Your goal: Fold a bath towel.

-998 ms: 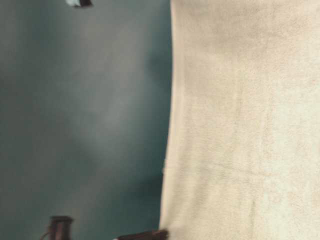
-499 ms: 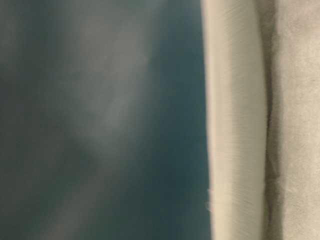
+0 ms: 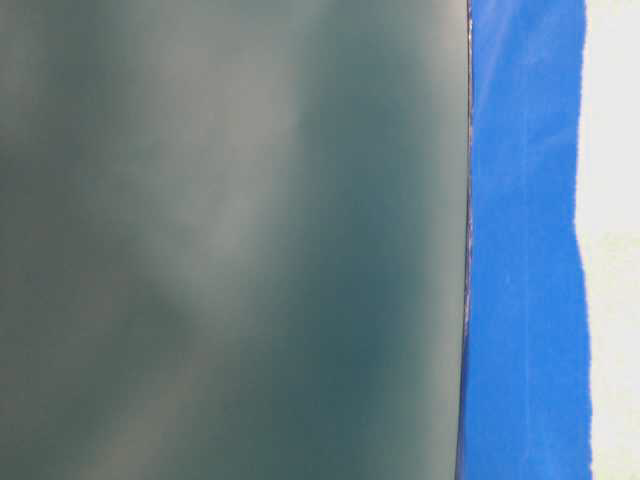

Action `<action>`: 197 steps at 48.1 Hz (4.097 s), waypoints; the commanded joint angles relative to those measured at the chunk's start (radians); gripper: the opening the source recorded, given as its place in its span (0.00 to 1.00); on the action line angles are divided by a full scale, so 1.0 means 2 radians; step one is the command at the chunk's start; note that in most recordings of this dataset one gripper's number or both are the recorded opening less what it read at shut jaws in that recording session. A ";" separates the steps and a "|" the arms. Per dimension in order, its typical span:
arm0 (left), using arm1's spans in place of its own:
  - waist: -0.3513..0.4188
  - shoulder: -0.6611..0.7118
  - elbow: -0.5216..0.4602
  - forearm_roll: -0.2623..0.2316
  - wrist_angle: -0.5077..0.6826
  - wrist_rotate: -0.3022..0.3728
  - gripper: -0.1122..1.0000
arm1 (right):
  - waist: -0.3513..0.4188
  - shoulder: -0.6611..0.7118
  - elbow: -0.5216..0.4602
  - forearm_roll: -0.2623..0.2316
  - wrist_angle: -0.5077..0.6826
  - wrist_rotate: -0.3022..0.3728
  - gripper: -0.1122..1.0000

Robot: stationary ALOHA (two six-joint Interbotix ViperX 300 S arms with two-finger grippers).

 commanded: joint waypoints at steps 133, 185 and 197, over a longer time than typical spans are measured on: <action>0.290 0.034 0.119 0.110 -0.065 0.139 0.80 | -0.262 0.106 0.057 -0.152 -0.067 -0.126 0.64; 0.249 -0.193 -0.053 0.093 0.216 0.130 0.21 | -0.232 -0.136 -0.091 -0.167 0.177 -0.138 0.23; 0.170 -0.242 -0.131 0.091 0.239 0.075 0.20 | -0.193 -0.175 -0.165 -0.241 0.199 -0.136 0.23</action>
